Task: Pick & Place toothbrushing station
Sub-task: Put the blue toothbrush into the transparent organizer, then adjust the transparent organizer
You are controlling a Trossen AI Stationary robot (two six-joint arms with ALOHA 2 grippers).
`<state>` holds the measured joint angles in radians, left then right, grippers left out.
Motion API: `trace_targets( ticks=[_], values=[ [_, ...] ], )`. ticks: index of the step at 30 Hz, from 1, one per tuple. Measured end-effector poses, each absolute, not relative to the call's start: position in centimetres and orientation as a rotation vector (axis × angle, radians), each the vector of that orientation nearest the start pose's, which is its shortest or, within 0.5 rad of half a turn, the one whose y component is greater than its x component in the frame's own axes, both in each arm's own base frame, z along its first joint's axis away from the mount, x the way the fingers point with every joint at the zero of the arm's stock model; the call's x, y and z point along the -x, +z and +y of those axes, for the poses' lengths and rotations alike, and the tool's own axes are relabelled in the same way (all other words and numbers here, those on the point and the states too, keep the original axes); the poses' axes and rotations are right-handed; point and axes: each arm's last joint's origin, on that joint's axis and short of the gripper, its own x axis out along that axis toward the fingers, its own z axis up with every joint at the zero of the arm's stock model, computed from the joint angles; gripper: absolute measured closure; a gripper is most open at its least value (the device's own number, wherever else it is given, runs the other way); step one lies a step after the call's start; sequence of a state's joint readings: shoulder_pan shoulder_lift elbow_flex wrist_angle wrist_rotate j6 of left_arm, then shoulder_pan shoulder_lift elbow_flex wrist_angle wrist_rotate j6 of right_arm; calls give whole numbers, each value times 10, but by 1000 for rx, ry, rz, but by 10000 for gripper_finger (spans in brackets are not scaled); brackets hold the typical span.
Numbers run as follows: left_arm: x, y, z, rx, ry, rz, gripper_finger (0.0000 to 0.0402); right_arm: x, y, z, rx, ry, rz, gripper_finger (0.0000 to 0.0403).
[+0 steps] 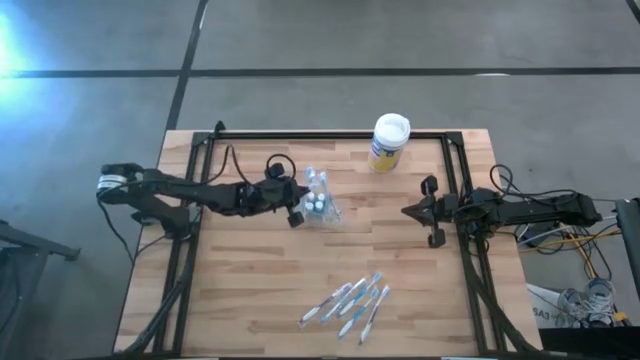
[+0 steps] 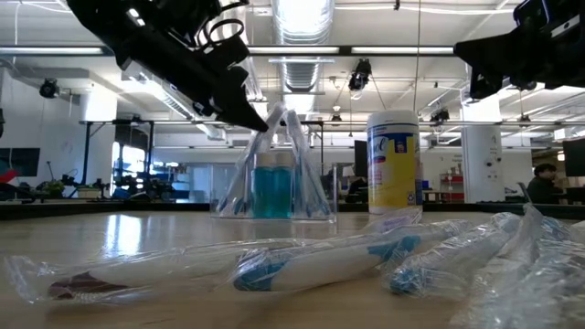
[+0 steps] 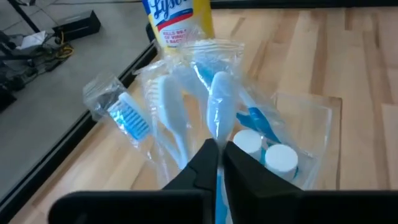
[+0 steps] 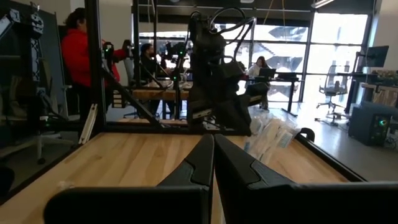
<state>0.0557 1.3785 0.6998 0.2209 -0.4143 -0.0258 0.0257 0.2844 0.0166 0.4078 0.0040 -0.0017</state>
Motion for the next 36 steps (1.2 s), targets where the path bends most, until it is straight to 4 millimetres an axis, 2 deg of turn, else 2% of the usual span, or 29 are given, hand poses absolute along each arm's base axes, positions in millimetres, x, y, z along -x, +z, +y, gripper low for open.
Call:
trace_targets(
  ticks=[4,13,26,31,36],
  values=[
    [-280,213,26,-62,497,461,375,-115,184,3,-3,22,-140,394],
    [-278,210,27,-28,556,470,391,-114,184,3,-3,20,-140,394],
    [-275,214,24,-67,517,471,271,-114,184,3,-2,20,-140,394],
    [-265,229,18,-98,461,458,249,-115,184,3,-2,21,-139,394],
    [-241,249,12,-126,413,463,247,-115,182,3,-3,23,-123,394]
  ],
)
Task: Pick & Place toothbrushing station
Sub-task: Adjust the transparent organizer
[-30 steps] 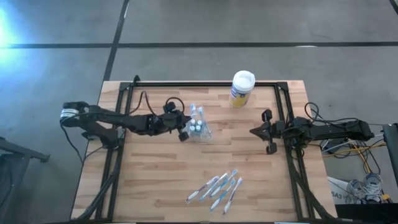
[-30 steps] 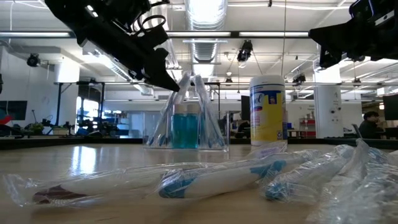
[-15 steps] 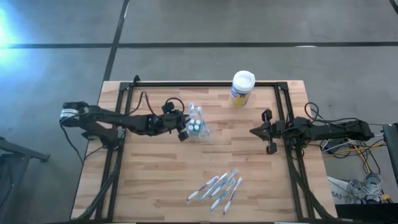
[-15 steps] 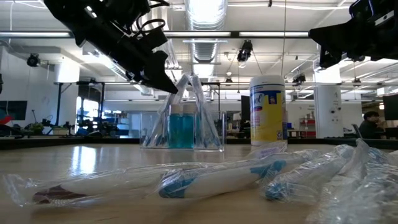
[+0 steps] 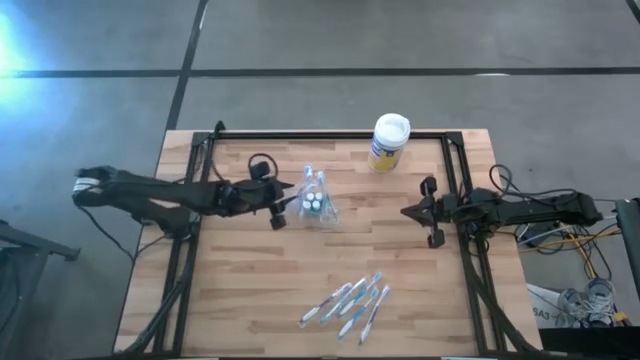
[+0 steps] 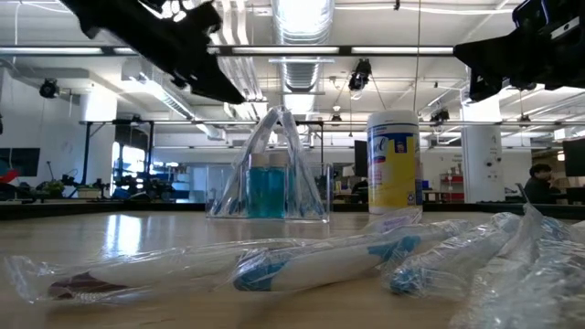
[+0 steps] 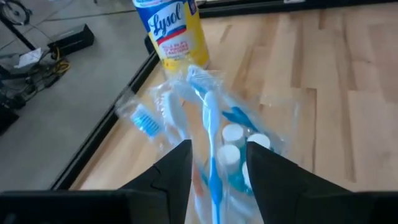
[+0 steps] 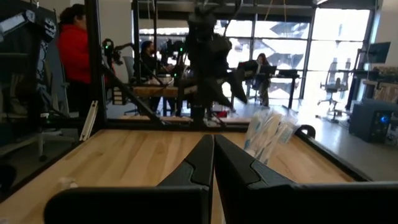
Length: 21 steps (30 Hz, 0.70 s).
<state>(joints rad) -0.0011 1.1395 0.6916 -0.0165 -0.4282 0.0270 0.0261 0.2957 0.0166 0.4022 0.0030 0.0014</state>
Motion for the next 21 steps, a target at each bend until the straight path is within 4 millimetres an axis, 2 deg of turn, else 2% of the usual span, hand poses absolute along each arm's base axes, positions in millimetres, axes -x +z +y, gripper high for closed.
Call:
trace_targets(
  ticks=[4,8,10,14,17,21],
  values=[
    [-215,252,13,-122,474,439,255,-119,177,3,-23,24,-69,394],
    [-191,231,20,-126,652,436,288,-124,175,3,-24,22,-47,394],
    [-184,216,24,-90,672,411,317,-127,175,3,-26,19,-51,394],
    [-175,185,33,-9,629,360,387,-133,175,2,-27,-39,-65,394],
    [-172,170,40,37,624,326,393,-139,175,0,-37,-108,-69,394],
    [-171,157,47,90,628,355,398,-149,169,0,-67,-104,-9,394]
  ],
)
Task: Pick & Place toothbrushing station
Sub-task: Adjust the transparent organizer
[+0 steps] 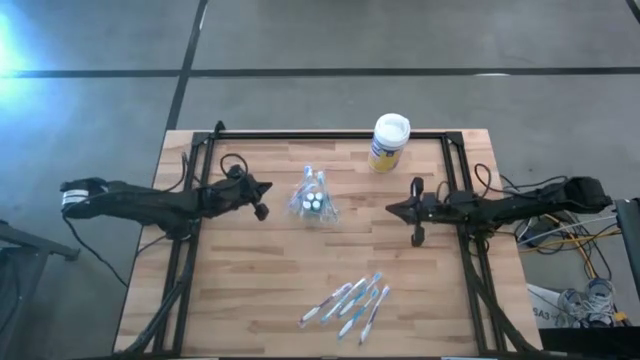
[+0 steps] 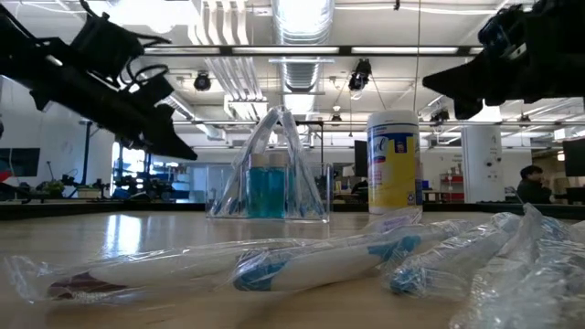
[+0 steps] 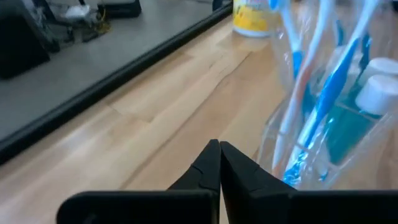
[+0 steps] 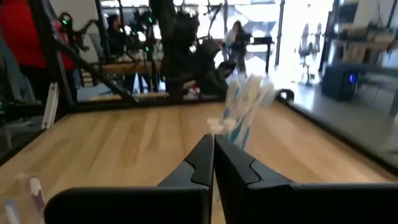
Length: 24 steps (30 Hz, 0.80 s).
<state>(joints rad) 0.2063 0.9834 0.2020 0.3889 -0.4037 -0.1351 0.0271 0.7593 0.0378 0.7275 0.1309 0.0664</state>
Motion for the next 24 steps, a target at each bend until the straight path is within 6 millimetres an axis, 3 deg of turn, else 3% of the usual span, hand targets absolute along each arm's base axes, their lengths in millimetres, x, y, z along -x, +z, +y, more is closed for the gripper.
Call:
trace_targets(
  ticks=[6,17,24],
  values=[
    [-177,147,51,145,651,371,399,-177,166,5,-72,-85,88,394],
    [-193,133,64,134,703,481,398,-256,144,43,-89,36,250,394],
    [-196,122,65,180,673,529,397,-298,136,49,-41,62,319,394]
  ],
)
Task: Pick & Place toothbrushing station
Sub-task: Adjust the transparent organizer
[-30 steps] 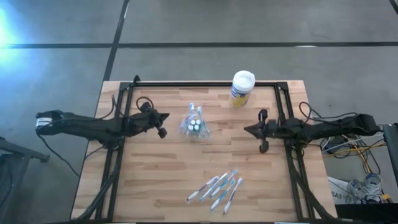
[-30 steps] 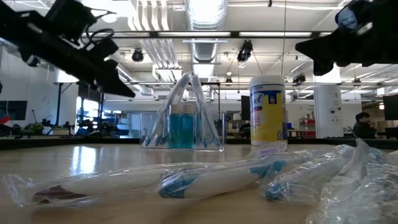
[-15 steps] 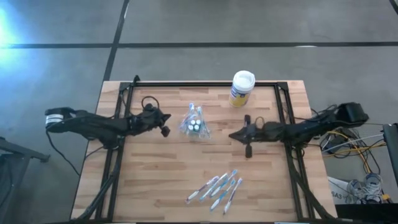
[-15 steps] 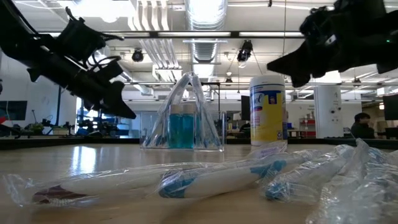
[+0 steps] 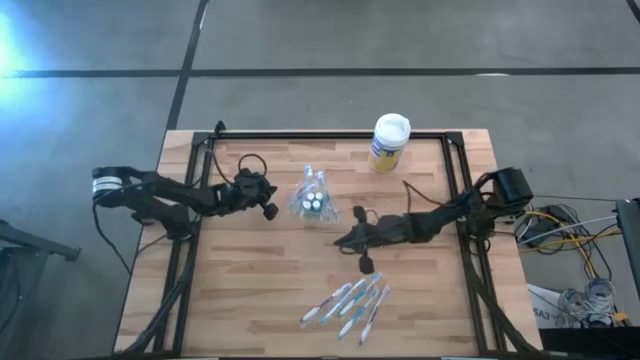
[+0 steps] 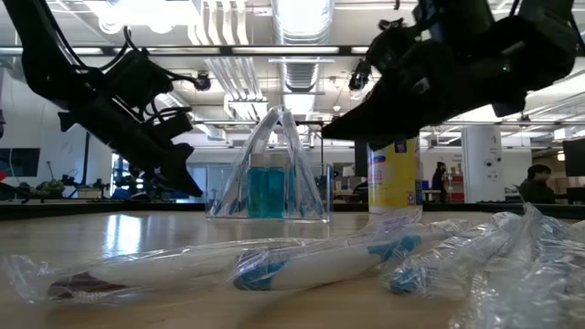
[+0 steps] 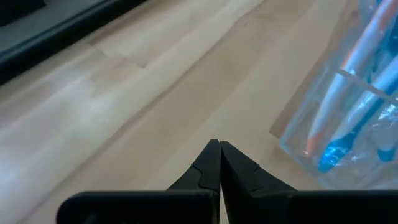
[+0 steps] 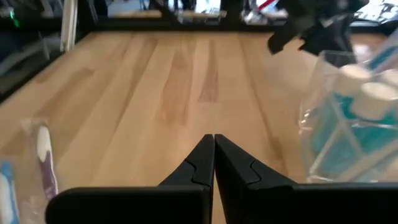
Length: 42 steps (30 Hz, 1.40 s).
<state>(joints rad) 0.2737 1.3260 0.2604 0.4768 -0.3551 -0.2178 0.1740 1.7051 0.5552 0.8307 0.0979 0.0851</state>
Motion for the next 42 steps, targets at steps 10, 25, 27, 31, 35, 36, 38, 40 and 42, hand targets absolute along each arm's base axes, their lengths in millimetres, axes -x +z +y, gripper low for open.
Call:
trace_targets(
  ticks=[10,25,27,31,35,36,38,40,42],
  values=[
    [-200,122,65,208,638,511,397,-317,123,38,-74,-39,448,394],
    [-203,124,62,244,594,499,397,-315,114,27,-94,-249,474,394],
    [-204,124,60,244,584,499,397,-315,113,26,-103,-266,477,394],
    [-205,123,54,247,558,500,397,-313,111,23,-101,-320,490,394],
    [-206,124,50,245,549,497,397,-313,111,23,-100,-326,491,394],
    [-207,124,49,244,546,497,397,-313,111,23,-99,-339,492,394],
    [-207,124,47,249,541,496,397,-312,110,22,-107,-363,495,394],
    [-207,124,46,247,533,496,397,-311,109,21,-106,-380,504,394],
    [-208,124,44,249,526,495,397,-311,109,20,-108,-386,507,394]
  ],
)
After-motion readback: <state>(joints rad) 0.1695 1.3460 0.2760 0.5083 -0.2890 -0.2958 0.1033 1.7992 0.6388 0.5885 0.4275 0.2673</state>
